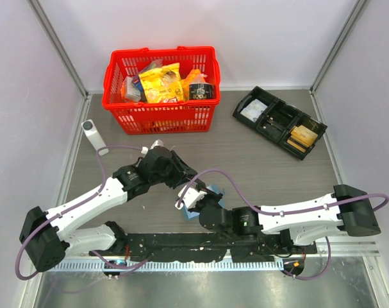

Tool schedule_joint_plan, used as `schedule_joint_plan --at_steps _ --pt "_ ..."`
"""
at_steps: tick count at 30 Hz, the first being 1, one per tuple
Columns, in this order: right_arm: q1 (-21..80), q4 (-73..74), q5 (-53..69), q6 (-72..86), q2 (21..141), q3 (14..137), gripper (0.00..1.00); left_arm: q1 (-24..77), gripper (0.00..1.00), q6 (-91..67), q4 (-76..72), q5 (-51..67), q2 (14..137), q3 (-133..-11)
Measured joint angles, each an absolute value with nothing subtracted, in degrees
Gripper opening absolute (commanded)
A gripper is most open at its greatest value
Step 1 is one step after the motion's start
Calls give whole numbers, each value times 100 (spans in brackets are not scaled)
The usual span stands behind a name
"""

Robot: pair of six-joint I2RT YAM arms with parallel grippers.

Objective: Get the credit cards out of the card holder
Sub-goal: Remove the credit card from the card holder.

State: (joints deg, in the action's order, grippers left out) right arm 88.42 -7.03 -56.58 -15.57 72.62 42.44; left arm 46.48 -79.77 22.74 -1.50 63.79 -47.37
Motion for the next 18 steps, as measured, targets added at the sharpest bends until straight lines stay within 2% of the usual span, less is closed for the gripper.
schedule_joint_plan --at_steps 2,5,6,9,10,11,13,16,18 --pt "8871 -790 -5701 -1658 7275 4230 1 4637 20 -8073 2222 -139 6379 -4641" --pt "8879 -882 -5675 -1728 7279 4167 4 4613 2 -8136 2025 -93 6337 -4591" --pt "8890 -899 -5662 -1734 7279 4160 8 4611 0 -8169 1953 -78 6313 -4578" --pt "8917 -899 -5621 -1653 7279 4167 30 4591 0 -8197 1761 -27 6152 -4427" --pt "8917 -867 -5618 -1588 7279 4169 34 4574 0 -8202 1728 -32 6099 -4359" --pt "8914 -810 -5618 -1505 7279 4169 45 4534 0 -8202 1684 -36 6020 -4263" --pt "8914 -674 -5590 -1334 7279 4178 54 4453 0 -8197 1645 -40 5874 -4099" --pt "8858 -434 -5408 -1007 7279 4215 61 4338 0 -8064 1551 -64 5660 -3839" --pt "8761 -311 -5175 -738 7273 4246 63 4303 0 -7883 1481 -185 5481 -3675"
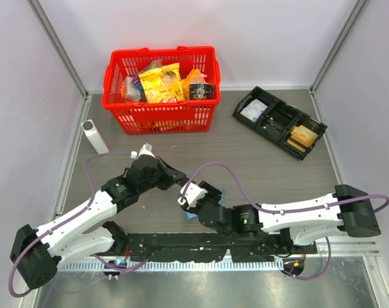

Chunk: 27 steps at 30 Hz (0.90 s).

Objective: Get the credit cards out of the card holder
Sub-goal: Remove the credit card from the card holder.

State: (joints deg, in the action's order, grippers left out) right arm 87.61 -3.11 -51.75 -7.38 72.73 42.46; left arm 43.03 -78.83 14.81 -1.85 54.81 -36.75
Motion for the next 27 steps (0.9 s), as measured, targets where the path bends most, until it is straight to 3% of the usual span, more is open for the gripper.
schedule_joint_plan --at_steps 8,15,19,27 --pt "7380 -377 -3256 1026 6353 3889 73 4272 0 -6989 609 -672 4379 -2781" --pt "5983 -2014 -1262 2794 5262 2550 76 4268 0 -6388 -489 -744 3625 -2220" --pt "5655 -3057 -370 3671 5380 2049 75 4268 0 -6278 -1105 -727 3389 -1951" --pt "5380 -5572 851 4987 6718 1778 70 4268 0 -6364 -2147 -482 3454 -1627"
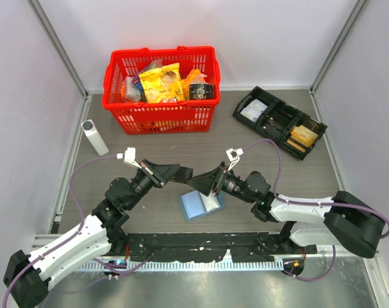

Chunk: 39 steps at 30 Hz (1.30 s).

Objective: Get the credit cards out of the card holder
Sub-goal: Remove the credit card from the card holder, then place the credit card in the storage box.

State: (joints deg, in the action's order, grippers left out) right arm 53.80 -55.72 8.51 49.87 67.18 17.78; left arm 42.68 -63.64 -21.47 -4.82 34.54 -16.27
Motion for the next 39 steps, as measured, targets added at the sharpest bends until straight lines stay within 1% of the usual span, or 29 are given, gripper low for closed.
schedule_joint_plan --at_steps 3,5,6,7,8,9,11,12,13,14,15,18,20,24,26,28,31,36,39 --pt "5293 -6248 1114 5295 7113 1778 65 4268 0 -6412 -2451 -362 3533 -1599" --pt "5231 -6646 1267 5485 7332 1778 60 4268 0 -6427 -2620 -292 3568 -1590" --pt "5203 -6788 1328 5566 7415 1780 54 4268 0 -6429 -2692 -268 3588 -1590" --pt "5181 -6877 1378 5614 7474 1785 51 4268 0 -6429 -2751 -242 3597 -1588" --pt "5148 -6973 1441 5677 7537 1793 44 4268 0 -6434 -2810 -224 3605 -1584" --pt "5113 -7043 1490 5736 7594 1815 40 4268 0 -6438 -2875 -198 3612 -1573" --pt "5037 -7161 1584 5839 7690 1855 23 4268 0 -6449 -2971 -165 3625 -1557" --pt "4995 -7214 1625 5887 7723 1865 18 4268 0 -6451 -3006 -156 3634 -1555" --pt "4950 -7244 1656 5927 7747 1874 9 4268 0 -6449 -3026 -145 3638 -1555" --pt "4899 -7286 1710 5992 7776 1881 3 4268 0 -6449 -3028 -145 3638 -1555" --pt "4858 -7321 1780 6051 7797 1887 1 4268 1 -6445 -3024 -148 3638 -1555" --pt "4770 -7415 1979 6213 7806 1927 1 4254 22 -6425 -3013 -152 3632 -1551" --pt "4720 -7417 2053 6248 7802 1927 1 4257 37 -6375 -2930 -169 3575 -1551" --pt "4456 -7389 2067 6259 7675 1907 1 4257 60 -6049 -2137 -325 3282 -1723" --pt "4305 -7172 2067 6200 7395 1892 1 4257 66 -5791 -1535 -478 3105 -2008" --pt "4154 -6842 2064 6112 6989 1892 1 4259 69 -5485 -858 -698 2904 -2429" --pt "3900 -6101 2069 5896 6333 1925 1 4259 77 -5048 123 -1085 2762 -3129" --pt "3240 -3979 2053 5341 5415 2324 1 4257 91 -4257 2014 -1900 2908 -4604" --pt "2628 -2672 2071 4993 5081 2692 1 4257 97 -3857 3015 -2355 3192 -5256"
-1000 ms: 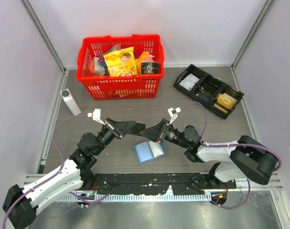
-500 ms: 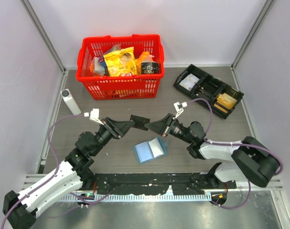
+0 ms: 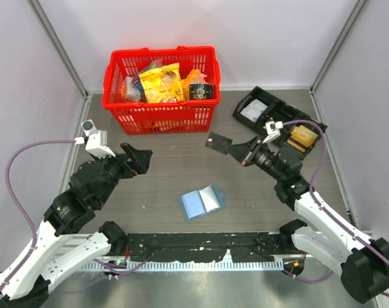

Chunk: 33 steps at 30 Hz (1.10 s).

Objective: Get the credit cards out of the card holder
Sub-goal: Place the credit card in the storage box.

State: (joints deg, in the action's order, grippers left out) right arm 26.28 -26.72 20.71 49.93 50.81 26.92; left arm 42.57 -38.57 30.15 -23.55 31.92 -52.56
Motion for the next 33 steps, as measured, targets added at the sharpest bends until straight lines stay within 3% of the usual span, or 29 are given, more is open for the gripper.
schedule_joint_plan --at_steps 6,14,33 --pt "1297 -733 2078 4423 5089 3459 1 4257 100 -3387 4300 -2939 3503 -5360" --pt "-56 661 1852 3900 6370 4501 1 4257 100 -3122 4491 -3011 3245 -4543" --pt "-969 1577 921 3216 9592 7050 1 3990 100 -2773 4440 -3087 3037 -4464"
